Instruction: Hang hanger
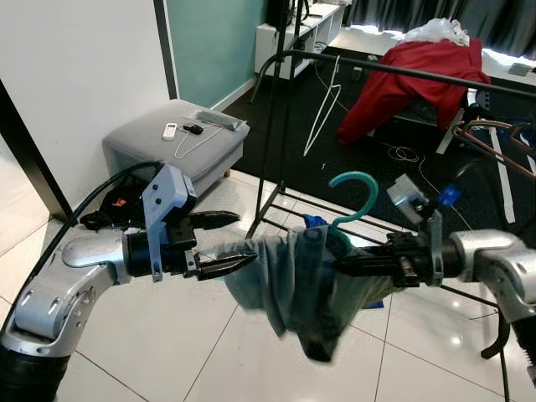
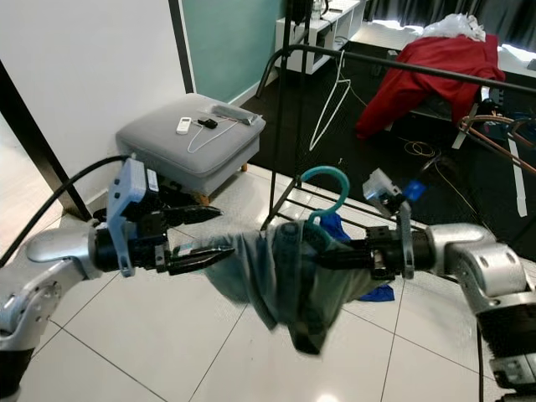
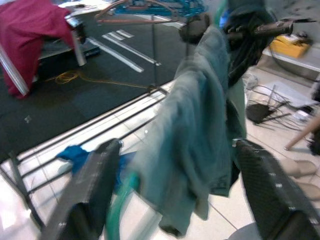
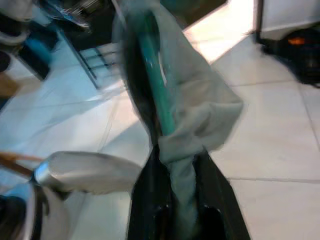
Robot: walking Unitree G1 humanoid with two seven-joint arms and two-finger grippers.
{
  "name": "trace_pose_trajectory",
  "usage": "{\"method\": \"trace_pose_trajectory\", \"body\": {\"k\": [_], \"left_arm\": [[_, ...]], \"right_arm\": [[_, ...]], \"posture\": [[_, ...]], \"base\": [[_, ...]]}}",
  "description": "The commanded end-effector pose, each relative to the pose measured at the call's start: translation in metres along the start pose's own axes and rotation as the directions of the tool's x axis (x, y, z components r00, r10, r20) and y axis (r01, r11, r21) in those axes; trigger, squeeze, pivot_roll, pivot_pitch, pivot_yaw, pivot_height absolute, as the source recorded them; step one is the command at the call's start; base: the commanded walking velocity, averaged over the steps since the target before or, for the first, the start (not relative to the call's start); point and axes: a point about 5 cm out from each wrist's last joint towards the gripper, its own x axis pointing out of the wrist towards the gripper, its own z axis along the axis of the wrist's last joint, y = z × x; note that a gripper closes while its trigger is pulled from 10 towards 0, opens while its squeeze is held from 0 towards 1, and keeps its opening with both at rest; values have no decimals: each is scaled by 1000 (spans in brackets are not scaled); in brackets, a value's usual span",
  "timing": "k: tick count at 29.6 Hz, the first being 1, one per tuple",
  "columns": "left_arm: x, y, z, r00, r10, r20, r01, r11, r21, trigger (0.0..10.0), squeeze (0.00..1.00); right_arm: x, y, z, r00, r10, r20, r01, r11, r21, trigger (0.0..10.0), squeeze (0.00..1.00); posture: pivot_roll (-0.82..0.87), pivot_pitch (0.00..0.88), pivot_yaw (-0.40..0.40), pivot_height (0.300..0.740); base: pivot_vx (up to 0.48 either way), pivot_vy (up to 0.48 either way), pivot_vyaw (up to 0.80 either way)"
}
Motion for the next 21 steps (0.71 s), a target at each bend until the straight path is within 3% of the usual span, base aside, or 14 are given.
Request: {"method": "trace_pose_trajectory", "body": {"k": [1, 3, 4, 7, 8, 9, 10, 11, 12, 13, 15, 17, 20, 21], "left_arm": [[-10, 7, -12, 995, 95, -30, -96, 995, -31, 10000, 1000], [-10, 7, -12, 995, 95, -30, -96, 995, -31, 10000, 1000], [-18, 15, -21, 980, 191, -58, -194, 980, -43, 10000, 1000], [-18, 15, -21, 980, 191, -58, -194, 980, -43, 10000, 1000], [-26, 27, -33, 930, 355, -92, -361, 931, -56, 10000, 1000], [-26, 27, -33, 930, 355, -92, -361, 931, -56, 10000, 1000], [-32, 36, -46, 829, 548, -108, -557, 826, -85, 10000, 0], [-32, 36, -46, 829, 548, -108, -557, 826, -85, 10000, 0], [-32, 38, -58, 730, 672, -124, -683, 721, -118, 10000, 0], [-21, 28, -71, 624, 770, -134, -774, 585, -243, 10000, 0], [-18, 25, -73, 616, 776, -134, -776, 569, -271, 10000, 0], [-22, 23, -76, 523, 837, -159, -830, 457, -321, 10000, 0], [-24, 24, -79, 484, 858, -171, -849, 412, -332, 10000, 0], [-21, 25, -83, 464, 867, -184, -866, 400, -301, 10000, 0]], "right_arm": [[-7, -6, -5, 995, -94, 39, 93, 995, 29, 0, 0], [-7, -6, -5, 995, -94, 39, 93, 995, 29, 0, 0], [-8, -10, -10, 987, -152, 53, 149, 987, 57, 0, 0], [-8, -10, -10, 987, -152, 53, 149, 987, 57, 0, 0], [-8, -18, -16, 965, -254, 60, 248, 965, 90, 0, 0], [-8, -18, -16, 965, -254, 60, 248, 965, 90, 0, 0], [-4, -37, -28, 883, -466, 45, 456, 878, 142, 0, 0], [-4, -37, -28, 883, -466, 45, 456, 878, 142, 0, 0], [1, -51, -37, 770, -637, 28, 624, 762, 176, 10000, 0], [11, -65, -50, 572, -820, 7, 787, 551, 279, 10000, 0], [13, -67, -51, 542, -840, 4, 800, 518, 304, 10000, 0], [12, -72, -53, 373, -928, 14, 872, 356, 336, 10000, 0], [11, -74, -54, 318, -948, 10, 892, 303, 336, 10000, 0], [8, -76, -56, 256, -967, -6, 911, 239, 337, 10000, 0]], "posture": [[-95, 64, -59, 740], [-95, 64, -59, 740], [-92, 66, -62, 740], [-92, 66, -62, 740], [-88, 70, -67, 740], [-88, 70, -67, 740], [-80, 76, -74, 740], [-80, 76, -74, 740], [-76, 77, -78, 740], [-72, 80, -81, 740], [-69, 80, -83, 740], [-50, 83, -94, 740], [-42, 77, -104, 740], [-48, 71, -105, 740]], "base": [[0, 0, 0], [0, 0, 0], [0, 0, 0], [0, 0, 0], [0, 0, 0], [0, 0, 0], [0, 0, 0], [0, 0, 0], [0, 0, 0], [0, 0, 0], [0, 0, 0], [0, 0, 0], [195, 0, -533], [341, 0, -800]]}}
